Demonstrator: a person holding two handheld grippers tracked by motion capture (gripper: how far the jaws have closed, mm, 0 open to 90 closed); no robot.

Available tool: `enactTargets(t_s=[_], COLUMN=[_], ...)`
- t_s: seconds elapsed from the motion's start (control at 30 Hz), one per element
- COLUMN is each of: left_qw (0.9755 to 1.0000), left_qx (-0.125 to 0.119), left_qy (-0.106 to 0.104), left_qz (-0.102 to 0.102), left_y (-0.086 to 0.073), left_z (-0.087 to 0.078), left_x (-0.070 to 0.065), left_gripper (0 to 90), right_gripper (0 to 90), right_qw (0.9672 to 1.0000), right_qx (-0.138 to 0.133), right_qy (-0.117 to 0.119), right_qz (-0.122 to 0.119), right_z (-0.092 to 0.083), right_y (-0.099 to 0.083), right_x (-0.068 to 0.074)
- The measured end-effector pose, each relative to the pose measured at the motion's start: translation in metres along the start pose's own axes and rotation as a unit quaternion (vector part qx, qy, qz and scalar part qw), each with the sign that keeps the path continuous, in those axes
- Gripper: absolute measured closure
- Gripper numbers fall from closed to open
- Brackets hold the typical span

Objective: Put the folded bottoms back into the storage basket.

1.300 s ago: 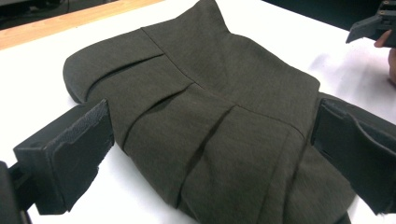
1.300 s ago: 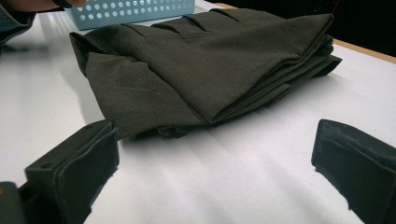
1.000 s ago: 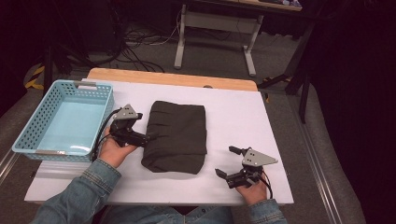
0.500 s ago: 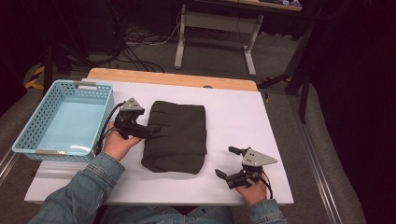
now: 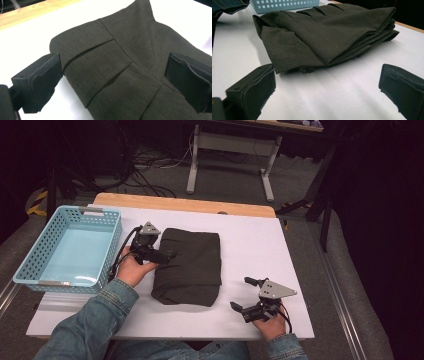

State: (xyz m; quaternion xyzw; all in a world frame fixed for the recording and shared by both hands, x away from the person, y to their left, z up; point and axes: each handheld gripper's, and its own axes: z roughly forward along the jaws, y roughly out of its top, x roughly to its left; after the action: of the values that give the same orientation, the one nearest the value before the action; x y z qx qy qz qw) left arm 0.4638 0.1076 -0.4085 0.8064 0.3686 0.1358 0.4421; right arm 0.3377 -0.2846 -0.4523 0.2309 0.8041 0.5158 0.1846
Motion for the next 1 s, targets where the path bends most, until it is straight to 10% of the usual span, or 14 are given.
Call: enactTargets(t_s=[0.63,1.0], left_qw=[0.9969,0.9915], left_qx=[0.047,0.098], left_qy=[0.039,0.020], left_qz=[-0.049,-0.083], left_y=[0.004,0.003], left_z=[0.027,0.041], left_x=[0.012,0.023], left_gripper=[2.8,2.7], right_gripper=[1.4,1.5], right_qw=[1.0000,1.0000], right_qx=[-0.001,0.001], right_qy=[0.007,0.004], right_qz=[-0.001,-0.004], right_z=[0.000,-0.001], right_y=[0.000,0.000], right_x=[0.001,0.001])
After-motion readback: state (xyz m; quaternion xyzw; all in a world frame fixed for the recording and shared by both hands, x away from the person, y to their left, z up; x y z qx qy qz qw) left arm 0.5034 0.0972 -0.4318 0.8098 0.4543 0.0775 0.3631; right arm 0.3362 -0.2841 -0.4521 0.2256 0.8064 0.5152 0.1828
